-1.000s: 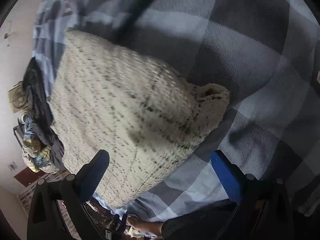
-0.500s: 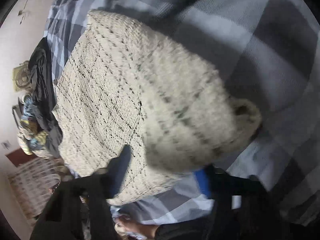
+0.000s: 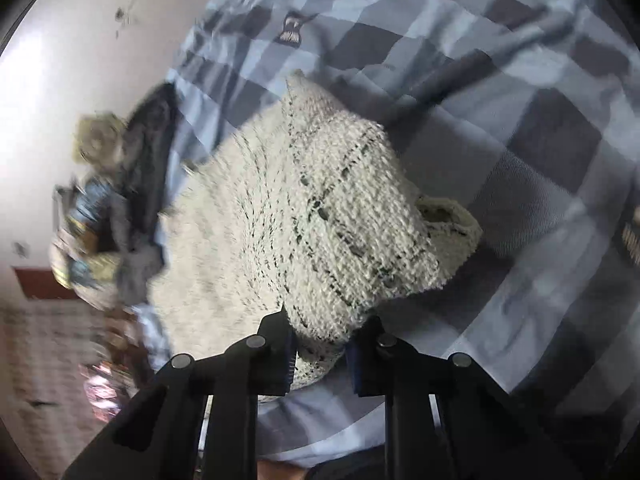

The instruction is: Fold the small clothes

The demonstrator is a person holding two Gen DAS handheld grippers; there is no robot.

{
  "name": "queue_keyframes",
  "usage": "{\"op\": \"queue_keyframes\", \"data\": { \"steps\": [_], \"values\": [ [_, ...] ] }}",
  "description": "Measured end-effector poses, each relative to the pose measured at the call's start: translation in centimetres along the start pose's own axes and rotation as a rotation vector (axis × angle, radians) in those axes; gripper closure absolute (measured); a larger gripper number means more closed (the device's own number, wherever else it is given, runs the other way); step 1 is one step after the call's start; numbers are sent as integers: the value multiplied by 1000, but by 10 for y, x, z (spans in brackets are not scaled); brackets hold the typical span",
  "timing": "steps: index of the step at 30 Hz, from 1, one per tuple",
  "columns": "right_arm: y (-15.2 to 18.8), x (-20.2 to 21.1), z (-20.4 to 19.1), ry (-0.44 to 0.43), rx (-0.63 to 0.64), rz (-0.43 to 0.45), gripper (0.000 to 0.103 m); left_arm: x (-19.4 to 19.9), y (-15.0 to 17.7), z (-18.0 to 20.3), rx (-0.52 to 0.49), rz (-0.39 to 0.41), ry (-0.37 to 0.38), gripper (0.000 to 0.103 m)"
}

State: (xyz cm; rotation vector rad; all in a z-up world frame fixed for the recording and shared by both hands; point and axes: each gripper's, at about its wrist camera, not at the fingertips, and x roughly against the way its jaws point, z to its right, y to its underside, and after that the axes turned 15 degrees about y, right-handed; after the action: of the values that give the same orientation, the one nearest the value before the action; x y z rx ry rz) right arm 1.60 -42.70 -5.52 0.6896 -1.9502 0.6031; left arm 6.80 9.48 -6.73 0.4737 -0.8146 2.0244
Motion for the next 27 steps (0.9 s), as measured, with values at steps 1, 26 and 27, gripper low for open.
{"op": "queue_keyframes", "data": {
  "steps": [1,26,27],
  "values": [
    [0,0,0,0,0,0,87,7,2,2,-1,19,7,97],
    [20,20,-13,-144,53,-9,88,54,30,14,136,200,-30,98],
    [6,14,-25,-135,52,12,88,41,11,15,122,230,-28,98]
  ]
}}
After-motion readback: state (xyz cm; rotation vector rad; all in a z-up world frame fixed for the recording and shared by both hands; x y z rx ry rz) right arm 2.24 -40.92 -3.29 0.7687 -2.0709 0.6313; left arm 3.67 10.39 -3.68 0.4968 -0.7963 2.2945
